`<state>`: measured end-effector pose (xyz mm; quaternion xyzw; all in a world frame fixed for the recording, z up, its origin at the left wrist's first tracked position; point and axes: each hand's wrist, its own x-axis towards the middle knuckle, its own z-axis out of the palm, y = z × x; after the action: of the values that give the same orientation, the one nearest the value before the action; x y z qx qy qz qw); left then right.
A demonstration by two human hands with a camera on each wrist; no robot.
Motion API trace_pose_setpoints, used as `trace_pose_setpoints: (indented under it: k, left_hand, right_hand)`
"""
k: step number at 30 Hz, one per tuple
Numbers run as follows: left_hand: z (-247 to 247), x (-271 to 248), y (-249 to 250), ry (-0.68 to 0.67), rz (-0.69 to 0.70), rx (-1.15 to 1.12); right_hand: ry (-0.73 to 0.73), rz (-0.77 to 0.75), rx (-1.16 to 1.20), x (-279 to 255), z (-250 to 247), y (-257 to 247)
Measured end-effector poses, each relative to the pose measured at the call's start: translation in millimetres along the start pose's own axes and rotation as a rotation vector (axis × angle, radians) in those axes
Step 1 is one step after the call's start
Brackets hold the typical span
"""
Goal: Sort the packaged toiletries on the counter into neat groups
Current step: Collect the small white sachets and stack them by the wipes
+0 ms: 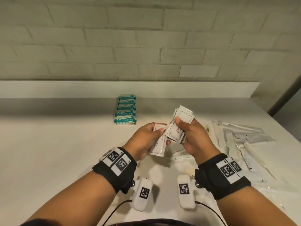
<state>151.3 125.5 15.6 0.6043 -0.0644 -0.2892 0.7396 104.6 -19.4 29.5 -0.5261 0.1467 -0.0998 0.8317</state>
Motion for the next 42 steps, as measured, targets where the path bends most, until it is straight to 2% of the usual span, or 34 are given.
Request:
trace_pose_setpoints:
  k: [3, 7, 9, 11, 13, 15, 17, 19, 21, 23, 26, 28, 30, 32, 34, 35, 37, 38, 40, 42]
  left_hand:
    - [-5, -2, 1, 0.022, 0.069, 0.204]
    - [-10, 0, 14, 0.058, 0.232, 0.496]
    - [-6, 2, 22, 0.051, 0.246, 0.424]
    - [-3, 2, 26, 0.002, 0.19, 0.262]
    - [-4, 2, 25, -0.013, 0.154, 0.266]
    - [-7, 1, 22, 0.054, 0.186, 0.455]
    - [-9, 1, 21, 0.124, 0.276, 0.669]
    - [-8, 1, 21, 0.146, 0.334, 0.777]
    - [-6, 1, 21, 0.153, 0.367, 0.765]
    - [-4, 3, 21, 0.143, 0.365, 0.631]
    - [-4, 0, 19, 0.044, 0.228, 0.294]
    - [-8, -2, 17, 0.009, 0.212, 0.244]
    - [-13, -1, 18, 0.051, 0.247, 0.347]
    - [-21, -1, 26, 0.059, 0.304, 0.635]
    - [-23, -1, 36, -0.061, 0.311, 0.884]
    - [-20, -2, 41, -0.123, 0.306, 0.899]
    - [-12, 2, 45, -0.147, 0.326, 0.752]
    - [-9, 5, 45, -0.088, 0.347, 0.629]
    - [-3, 5, 46, 0.032, 0.336, 0.35]
    - [-1, 3, 40, -0.007, 0.238, 0.104]
  right_hand:
    - [-0.021, -0.008, -0.089, -1, -7, -8]
    - [-0.173, 0.065, -0.253, -6, -4, -16]
    - [-0.139, 0.038, -0.256, -5, -1, -14]
    - [-0.084, -0.018, -0.232, -3, 1, -12]
    - [-0.053, -0.056, -0.19, -3, 1, -12]
    - [-0.065, -0.042, -0.127, -4, -2, -15]
    - [-0.135, 0.02, -0.088, -6, -4, -18]
    - [-0.197, 0.077, -0.116, -7, -3, -17]
    - [-0.195, 0.064, -0.177, -9, 3, -12]
    - [-0.137, 0.003, -0.178, -8, 5, -7]
    - [-0.009, -0.09, -0.051, -4, 0, -7]
    - [0.016, -0.092, -0.026, -3, -8, -10]
    - [-0.012, -0.096, -0.186, -6, -14, -13]
    - [-0.069, -0.157, -0.463, -12, -18, -21]
    - [-0.205, -0.157, -0.625, -17, -18, -32]
    - [-0.295, -0.124, -0.682, -19, -14, -36]
    - [-0.426, -0.066, -0.831, -20, -3, -39]
    - [-0.435, -0.069, -0.88, -20, 1, -37]
    - [-0.367, -0.096, -0.801, -17, 8, -31]
    - [-0.28, -0.08, -0.616, -13, 12, -26]
